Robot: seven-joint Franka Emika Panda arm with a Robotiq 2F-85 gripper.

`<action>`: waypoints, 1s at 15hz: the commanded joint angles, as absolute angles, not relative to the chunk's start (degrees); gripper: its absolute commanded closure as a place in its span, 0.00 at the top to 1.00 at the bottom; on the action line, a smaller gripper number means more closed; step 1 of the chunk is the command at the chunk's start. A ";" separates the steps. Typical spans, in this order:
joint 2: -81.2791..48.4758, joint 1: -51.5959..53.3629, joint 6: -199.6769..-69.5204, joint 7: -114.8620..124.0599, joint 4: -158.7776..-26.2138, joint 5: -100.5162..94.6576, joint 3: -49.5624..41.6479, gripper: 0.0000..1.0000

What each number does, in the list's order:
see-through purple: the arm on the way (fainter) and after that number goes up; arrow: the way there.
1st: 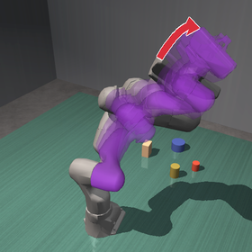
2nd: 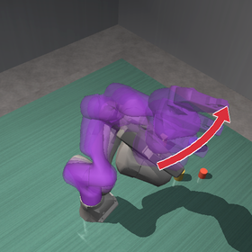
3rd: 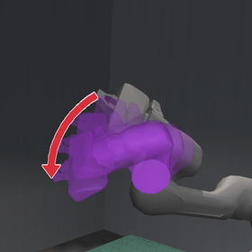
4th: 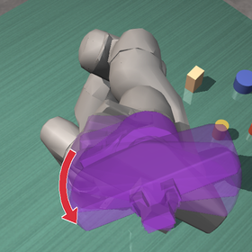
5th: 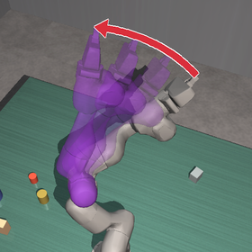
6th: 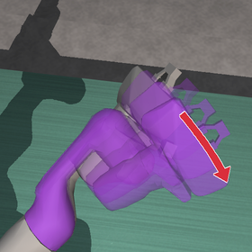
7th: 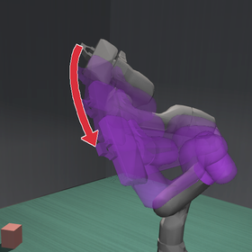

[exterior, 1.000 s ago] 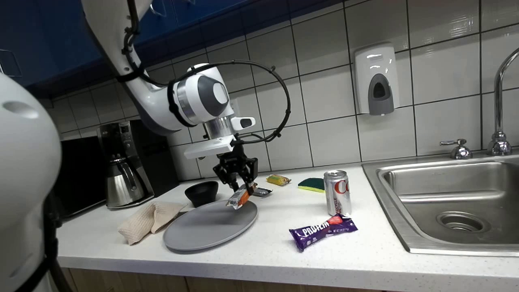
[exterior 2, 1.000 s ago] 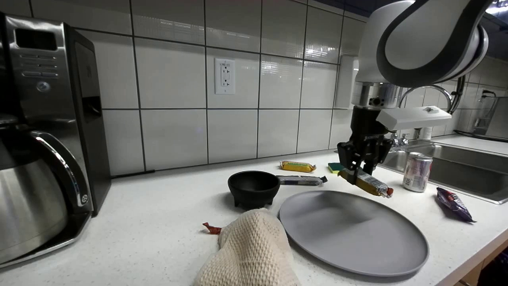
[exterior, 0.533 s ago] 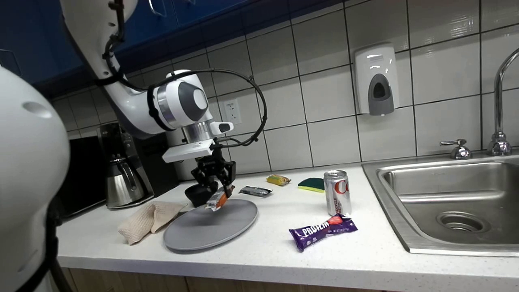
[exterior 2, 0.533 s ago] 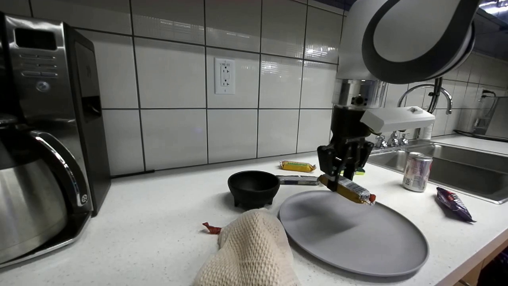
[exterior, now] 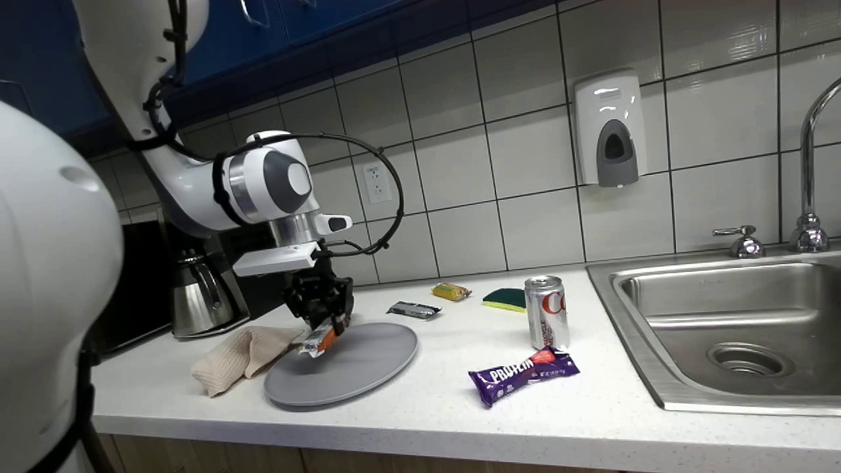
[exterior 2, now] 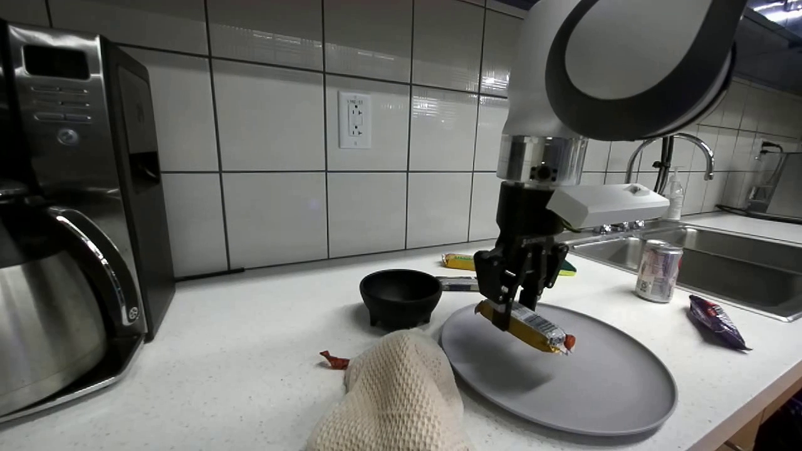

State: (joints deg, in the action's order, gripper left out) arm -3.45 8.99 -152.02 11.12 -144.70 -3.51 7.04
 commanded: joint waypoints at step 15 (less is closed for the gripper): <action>-5.16 11.63 -147.06 7.73 -143.84 -0.74 10.49 0.18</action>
State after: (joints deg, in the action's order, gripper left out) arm -6.09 11.56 -149.42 8.69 -143.93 -1.15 10.11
